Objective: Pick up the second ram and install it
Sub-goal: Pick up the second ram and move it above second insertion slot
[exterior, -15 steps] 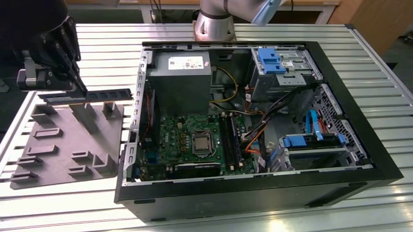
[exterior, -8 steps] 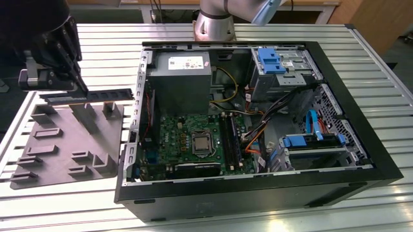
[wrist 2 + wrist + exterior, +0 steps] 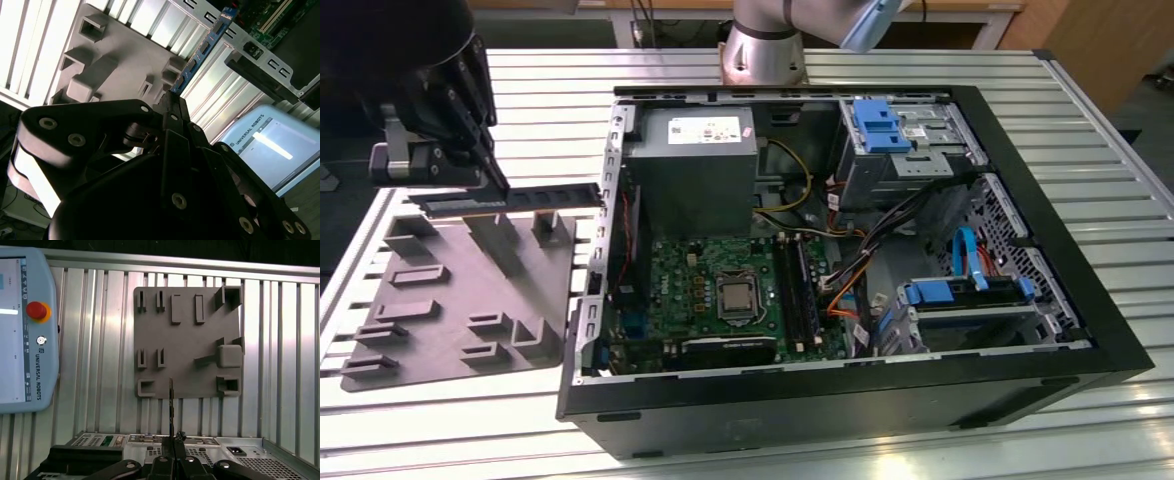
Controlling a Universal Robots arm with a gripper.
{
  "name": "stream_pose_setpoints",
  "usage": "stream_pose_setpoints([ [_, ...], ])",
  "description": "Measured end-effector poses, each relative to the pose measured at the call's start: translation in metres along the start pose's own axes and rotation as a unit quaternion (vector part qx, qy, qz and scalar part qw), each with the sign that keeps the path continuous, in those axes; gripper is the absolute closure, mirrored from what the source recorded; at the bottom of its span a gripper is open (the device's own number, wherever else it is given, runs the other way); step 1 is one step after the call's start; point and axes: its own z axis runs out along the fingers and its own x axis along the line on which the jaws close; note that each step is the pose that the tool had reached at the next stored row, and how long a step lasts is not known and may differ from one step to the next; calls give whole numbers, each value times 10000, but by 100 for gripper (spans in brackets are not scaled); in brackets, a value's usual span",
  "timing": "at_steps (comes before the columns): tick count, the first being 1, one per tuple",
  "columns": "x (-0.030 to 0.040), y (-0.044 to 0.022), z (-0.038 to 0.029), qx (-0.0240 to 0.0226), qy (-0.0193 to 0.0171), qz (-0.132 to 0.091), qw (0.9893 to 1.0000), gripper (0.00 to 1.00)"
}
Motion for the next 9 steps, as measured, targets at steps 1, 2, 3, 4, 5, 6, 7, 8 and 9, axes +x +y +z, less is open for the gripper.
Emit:
stream_pose_setpoints([
  [1,0,-5,-1,0,0,0,10000,88],
  [2,0,-9,-1,0,0,1,10000,88],
  [3,0,-14,-1,0,0,0,10000,88],
  [4,0,-18,-1,0,0,0,10000,88],
  [5,0,-22,-1,0,0,0,10000,88],
  [6,1,-25,-1,0,0,0,10000,88],
  [7,1,-28,-1,0,0,0,10000,88],
  [8,1,-32,-2,0,0,0,10000,88],
  [9,1,-35,-2,0,0,0,10000,88],
])
